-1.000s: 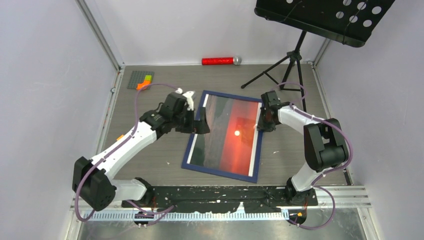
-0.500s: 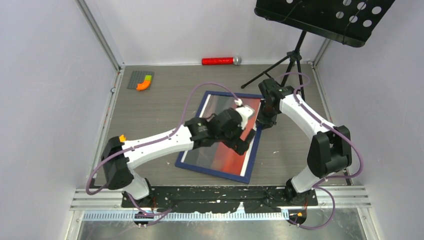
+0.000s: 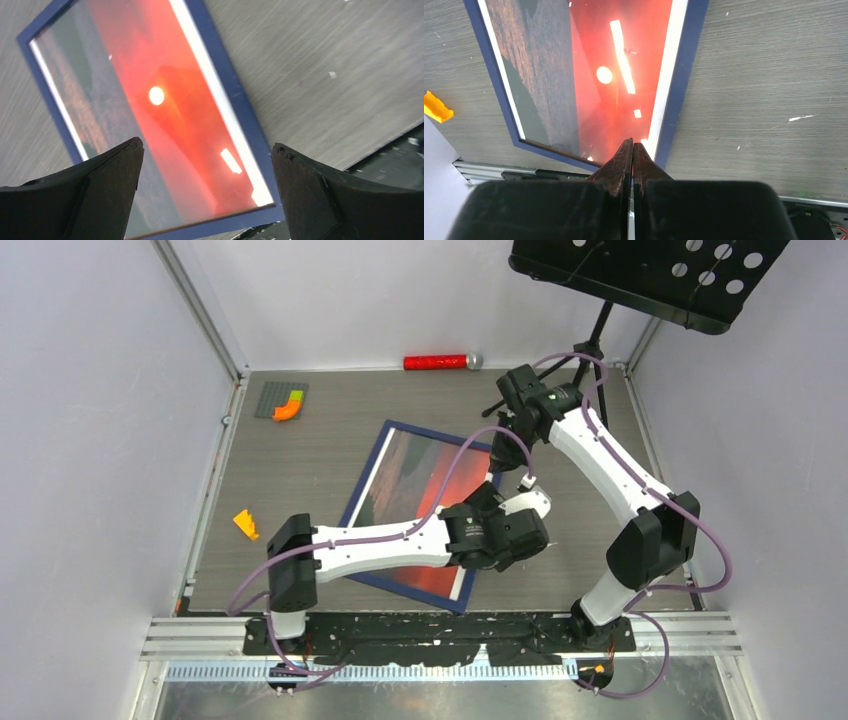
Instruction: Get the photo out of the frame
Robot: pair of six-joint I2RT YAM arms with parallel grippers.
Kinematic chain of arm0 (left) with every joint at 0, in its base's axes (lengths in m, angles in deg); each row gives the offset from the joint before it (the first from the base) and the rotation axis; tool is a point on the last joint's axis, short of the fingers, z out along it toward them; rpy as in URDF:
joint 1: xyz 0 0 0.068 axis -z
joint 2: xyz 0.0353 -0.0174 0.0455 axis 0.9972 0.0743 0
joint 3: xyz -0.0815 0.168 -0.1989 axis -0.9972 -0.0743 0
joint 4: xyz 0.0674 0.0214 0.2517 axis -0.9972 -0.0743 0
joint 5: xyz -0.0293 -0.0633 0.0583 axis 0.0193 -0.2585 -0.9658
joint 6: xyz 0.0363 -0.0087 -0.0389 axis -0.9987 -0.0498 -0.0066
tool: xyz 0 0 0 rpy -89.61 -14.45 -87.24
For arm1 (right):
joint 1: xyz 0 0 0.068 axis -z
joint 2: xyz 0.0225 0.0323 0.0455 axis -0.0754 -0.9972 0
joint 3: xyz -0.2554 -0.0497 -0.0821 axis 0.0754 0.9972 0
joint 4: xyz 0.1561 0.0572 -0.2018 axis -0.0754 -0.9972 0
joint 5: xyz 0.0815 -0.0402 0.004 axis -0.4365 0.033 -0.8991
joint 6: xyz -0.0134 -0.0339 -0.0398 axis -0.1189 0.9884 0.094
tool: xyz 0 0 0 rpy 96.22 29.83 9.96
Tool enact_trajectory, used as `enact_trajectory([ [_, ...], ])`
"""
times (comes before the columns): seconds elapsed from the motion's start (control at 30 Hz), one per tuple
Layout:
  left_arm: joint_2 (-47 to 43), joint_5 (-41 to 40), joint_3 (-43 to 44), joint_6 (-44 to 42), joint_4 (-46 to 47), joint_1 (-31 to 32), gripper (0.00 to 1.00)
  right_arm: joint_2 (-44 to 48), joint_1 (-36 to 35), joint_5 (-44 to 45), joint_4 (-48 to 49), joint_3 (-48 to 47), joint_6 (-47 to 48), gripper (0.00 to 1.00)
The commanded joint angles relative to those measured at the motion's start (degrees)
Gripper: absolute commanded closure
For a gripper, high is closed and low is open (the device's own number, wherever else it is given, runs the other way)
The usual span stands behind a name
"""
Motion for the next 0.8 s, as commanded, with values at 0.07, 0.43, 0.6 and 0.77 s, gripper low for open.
enact_trajectory([
  [0.07,-0.55,-10.75,-1.62,6.78,-8.65,0.42,0.02,1.11,-0.95,0.07,-3.99,-3.02,0.87,0.95],
  [0.43,-32.32,2.75,-33.36,11.08,9.3,-13.41,0.01,-0.35,-7.66,12.98,11.04,12.78,8.81,0.35],
  [0.6,-40.09,17.83,-45.7,11.74,18.34,-35.23,0.01,-0.4,-9.92,15.24,16.1,20.25,4.63,0.29],
  [0.77,-41.62,22.15,-48.65,11.48,19.56,-40.86,0.01,-2.23,-10.02,8.87,28.41,28.02,0.79,0.35],
])
